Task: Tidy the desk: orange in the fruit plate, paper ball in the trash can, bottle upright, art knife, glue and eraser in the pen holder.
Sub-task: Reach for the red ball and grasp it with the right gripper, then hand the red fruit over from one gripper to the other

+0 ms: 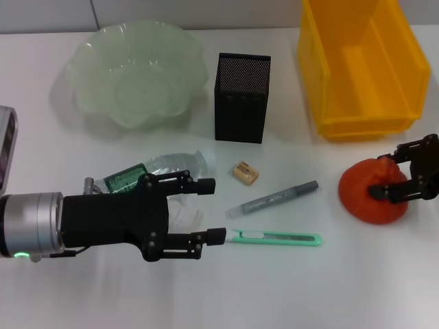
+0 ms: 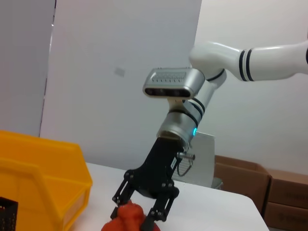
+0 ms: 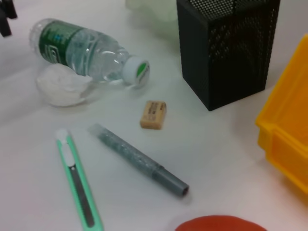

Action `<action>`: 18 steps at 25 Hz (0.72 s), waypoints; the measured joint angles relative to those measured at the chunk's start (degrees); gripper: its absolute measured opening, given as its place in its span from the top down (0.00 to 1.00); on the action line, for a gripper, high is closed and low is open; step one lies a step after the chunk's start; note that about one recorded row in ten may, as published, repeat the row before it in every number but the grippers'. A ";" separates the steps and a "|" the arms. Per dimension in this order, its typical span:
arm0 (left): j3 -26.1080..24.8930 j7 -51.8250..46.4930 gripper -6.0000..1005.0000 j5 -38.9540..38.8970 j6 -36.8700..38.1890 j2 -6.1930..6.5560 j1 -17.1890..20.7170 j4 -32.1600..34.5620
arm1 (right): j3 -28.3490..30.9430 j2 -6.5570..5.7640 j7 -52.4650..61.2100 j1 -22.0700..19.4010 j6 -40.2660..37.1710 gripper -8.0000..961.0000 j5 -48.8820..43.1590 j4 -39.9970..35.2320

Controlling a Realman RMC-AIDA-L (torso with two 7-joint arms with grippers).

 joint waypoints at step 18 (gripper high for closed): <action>0.01 -1.54 0.22 -2.70 -0.25 -0.11 -0.71 -0.19 | 0.56 -1.15 -9.25 -6.94 -5.39 0.71 16.56 -0.62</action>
